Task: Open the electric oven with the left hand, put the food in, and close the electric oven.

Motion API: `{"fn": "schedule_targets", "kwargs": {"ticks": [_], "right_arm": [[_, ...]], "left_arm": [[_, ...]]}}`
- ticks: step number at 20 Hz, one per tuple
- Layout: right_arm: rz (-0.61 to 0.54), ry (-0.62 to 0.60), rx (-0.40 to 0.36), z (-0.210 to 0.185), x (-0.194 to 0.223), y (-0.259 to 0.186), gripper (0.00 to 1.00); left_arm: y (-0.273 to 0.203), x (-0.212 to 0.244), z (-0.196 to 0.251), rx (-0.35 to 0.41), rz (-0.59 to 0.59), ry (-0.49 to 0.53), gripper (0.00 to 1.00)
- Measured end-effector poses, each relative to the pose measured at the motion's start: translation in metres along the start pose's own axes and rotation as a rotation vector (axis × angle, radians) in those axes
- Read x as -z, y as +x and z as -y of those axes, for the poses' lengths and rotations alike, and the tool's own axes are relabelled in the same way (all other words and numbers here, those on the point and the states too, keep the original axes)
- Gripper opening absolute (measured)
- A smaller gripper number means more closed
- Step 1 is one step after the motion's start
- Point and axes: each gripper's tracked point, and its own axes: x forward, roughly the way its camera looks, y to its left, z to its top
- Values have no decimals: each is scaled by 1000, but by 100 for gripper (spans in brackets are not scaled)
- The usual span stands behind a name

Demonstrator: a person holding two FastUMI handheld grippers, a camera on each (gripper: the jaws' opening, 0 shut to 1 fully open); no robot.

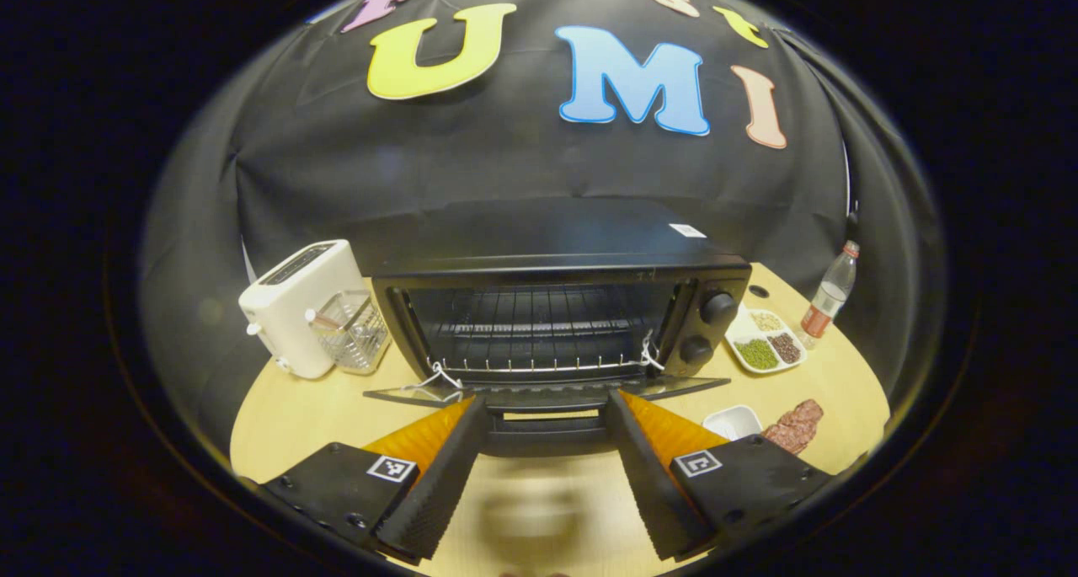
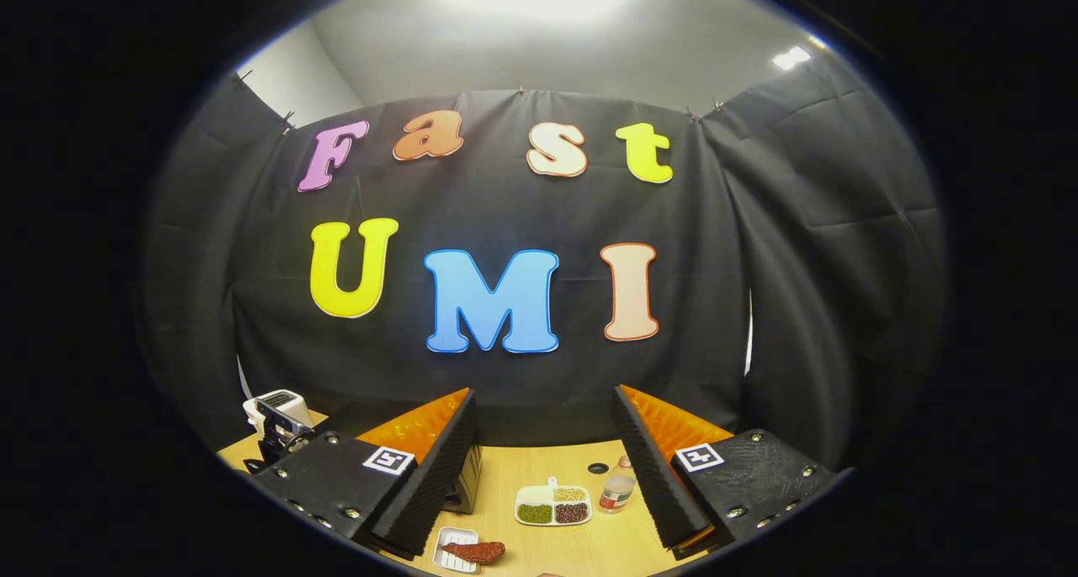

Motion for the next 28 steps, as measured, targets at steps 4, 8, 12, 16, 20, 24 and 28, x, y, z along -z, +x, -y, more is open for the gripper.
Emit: {"fn": "schedule_targets", "kwargs": {"ticks": [4,8,12,16,20,24,28], "right_arm": [[-5,-3,9,4,2,-2,97],[-20,-7,1,1,6,0,97],[-25,-15,-11,-4,8,2,97],[-48,-21,-27,-7,17,6,97],[-86,-5,-36,-6,32,12,97],[-183,18,-69,-6,67,21,97],[-253,63,-113,-12,95,25,97]], "left_arm": [[-1,18,2,7,-9,29,91],[-3,46,3,13,-48,39,91],[-5,70,-3,-9,-98,90,98],[-21,36,-3,-1,-9,88,100],[-50,-23,3,4,116,44,95],[-95,-100,6,0,290,41,95],[-152,-174,6,-4,465,38,97]]}}
